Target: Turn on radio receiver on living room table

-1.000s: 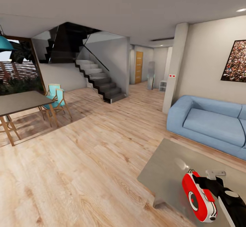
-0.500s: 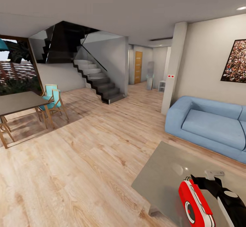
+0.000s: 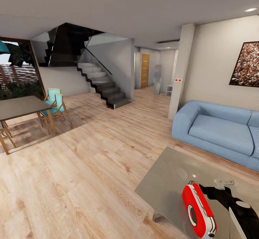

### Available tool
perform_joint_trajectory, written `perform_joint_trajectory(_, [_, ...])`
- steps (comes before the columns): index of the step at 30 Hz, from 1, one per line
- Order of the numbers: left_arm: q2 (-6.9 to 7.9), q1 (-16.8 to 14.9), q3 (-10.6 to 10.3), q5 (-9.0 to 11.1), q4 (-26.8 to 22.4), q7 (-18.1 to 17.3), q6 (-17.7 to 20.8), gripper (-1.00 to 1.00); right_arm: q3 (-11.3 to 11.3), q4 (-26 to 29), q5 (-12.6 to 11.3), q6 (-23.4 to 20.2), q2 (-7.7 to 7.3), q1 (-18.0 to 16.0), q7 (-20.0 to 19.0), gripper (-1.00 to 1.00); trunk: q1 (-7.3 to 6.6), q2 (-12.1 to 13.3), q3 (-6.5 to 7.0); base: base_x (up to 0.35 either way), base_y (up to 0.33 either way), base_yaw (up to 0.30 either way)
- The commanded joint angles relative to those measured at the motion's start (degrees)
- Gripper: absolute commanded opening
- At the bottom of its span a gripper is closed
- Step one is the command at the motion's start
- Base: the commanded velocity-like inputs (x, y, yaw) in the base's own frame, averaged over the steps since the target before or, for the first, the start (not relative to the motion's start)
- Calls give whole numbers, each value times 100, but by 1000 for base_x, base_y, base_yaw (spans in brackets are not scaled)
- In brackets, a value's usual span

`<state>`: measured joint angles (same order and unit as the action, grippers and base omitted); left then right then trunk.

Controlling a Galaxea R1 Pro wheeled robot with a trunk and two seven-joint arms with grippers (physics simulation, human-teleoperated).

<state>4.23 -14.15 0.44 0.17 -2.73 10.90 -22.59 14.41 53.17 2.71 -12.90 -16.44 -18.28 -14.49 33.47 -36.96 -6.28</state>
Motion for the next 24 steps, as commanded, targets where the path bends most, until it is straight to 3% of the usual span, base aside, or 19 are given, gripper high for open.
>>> perform_joint_trajectory(1, [5,0,0,0,0,0,0,100,-5,0,0,3,0,0,-1,100,0,0,0,-11,-9,0])
perform_joint_trajectory(11, [1,0,-5,0,0,-14,2,100,-12,0,-1,1,0,1,-45,100,0,0,0,-1,-1,0])
perform_joint_trajectory(15, [5,0,-8,0,0,-14,6,100,-209,-12,-8,-27,0,0,-136,100,0,0,0,0,0,0])
perform_joint_trajectory(17, [7,0,-8,0,0,-10,8,100,-432,-156,-9,-176,-2,2,-164,100,0,0,0,0,0,0])
perform_joint_trajectory(18, [7,0,-8,0,0,-9,7,100,-510,-217,-5,-486,-18,1,-160,100,0,0,0,0,0,0])
perform_joint_trajectory(20, [8,0,-8,0,0,-9,7,100,-543,-255,6,-806,-44,0,-159,100,0,0,0,0,0,0])
perform_joint_trajectory(24, [8,0,-10,0,0,-9,8,100,-559,-270,23,-1042,-58,0,-151,100,0,0,0,0,0,0])
